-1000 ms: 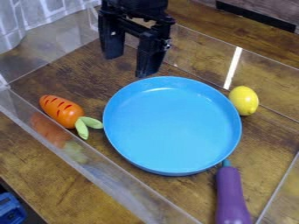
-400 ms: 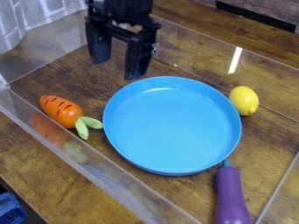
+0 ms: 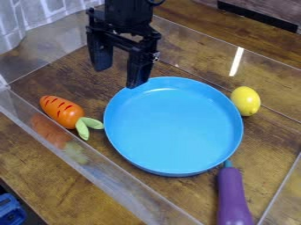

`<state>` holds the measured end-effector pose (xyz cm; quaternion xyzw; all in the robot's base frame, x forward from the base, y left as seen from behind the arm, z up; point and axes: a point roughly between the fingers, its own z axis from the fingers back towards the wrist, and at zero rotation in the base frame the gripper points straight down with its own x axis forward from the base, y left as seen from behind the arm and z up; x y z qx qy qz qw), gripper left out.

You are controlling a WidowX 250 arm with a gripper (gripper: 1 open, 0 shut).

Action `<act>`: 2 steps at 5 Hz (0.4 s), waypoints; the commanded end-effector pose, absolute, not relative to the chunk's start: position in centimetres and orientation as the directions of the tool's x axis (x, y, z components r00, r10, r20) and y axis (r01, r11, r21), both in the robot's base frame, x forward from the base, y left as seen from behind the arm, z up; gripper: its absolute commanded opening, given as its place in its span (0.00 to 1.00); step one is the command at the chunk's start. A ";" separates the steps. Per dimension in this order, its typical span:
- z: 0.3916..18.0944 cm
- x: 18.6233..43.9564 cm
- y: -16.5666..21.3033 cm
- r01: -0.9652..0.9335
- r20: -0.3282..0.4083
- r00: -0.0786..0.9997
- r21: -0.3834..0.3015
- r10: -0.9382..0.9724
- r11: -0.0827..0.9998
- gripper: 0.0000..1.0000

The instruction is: Move the carrot to the left side

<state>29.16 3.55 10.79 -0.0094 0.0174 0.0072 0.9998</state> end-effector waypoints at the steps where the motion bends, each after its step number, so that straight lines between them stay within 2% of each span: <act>1: 11.2 29.5 4.0 0.038 0.012 0.999 -0.014 -0.038 0.999 1.00; 2: 10.6 29.7 3.7 0.110 0.020 0.994 -0.018 -0.110 0.994 1.00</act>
